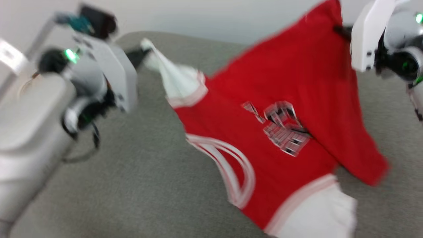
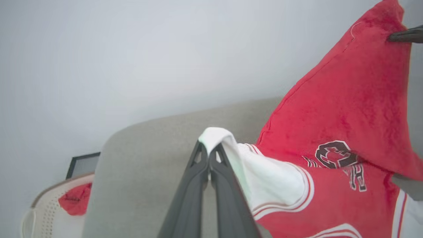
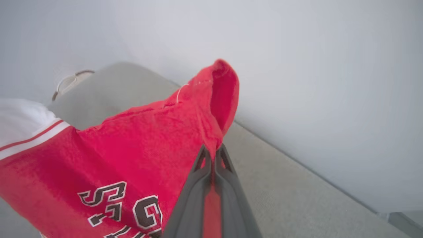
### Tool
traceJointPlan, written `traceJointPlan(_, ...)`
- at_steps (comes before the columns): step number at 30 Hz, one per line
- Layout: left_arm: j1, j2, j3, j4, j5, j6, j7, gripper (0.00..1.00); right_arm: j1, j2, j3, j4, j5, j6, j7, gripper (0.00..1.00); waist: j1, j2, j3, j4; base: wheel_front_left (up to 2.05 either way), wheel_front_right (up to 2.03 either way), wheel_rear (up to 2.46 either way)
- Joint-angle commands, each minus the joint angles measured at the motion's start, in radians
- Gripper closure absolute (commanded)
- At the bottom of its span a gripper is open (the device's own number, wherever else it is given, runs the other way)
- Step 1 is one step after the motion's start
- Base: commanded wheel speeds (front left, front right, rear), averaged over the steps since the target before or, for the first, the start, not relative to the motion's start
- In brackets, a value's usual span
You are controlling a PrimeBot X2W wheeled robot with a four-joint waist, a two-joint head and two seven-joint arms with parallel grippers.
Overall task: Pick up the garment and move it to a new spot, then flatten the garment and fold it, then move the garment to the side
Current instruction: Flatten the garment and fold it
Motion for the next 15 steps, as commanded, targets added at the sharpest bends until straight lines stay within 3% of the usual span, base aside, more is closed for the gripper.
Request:
traceJointPlan(1, -0.036, 0.009, 0.007, 0.022, 0.016, -0.015, 0.003, 1.00, -0.024, 0.008, -0.012, 0.007, -0.006, -0.001, -0.041, 1.00, 0.0000, -0.0001, -0.060, -0.070, 0.00, 0.00, 0.00)
traceJointPlan(8, -0.232, 0.003, 0.022, 0.181, 0.098, -0.081, -0.045, 1.00, -0.104, 0.040, -0.053, 0.065, -0.061, -0.001, -0.279, 1.00, 0.0000, -0.0001, -0.100, -0.149, 0.00, 0.00, 0.00)
traceJointPlan(15, -0.337, -0.027, 0.009, 0.306, 0.147, -0.117, -0.098, 1.00, -0.130, 0.057, -0.069, 0.115, -0.055, -0.001, -0.372, 1.00, 0.0000, -0.0001, -0.121, -0.196, 0.00, 0.00, 0.00)
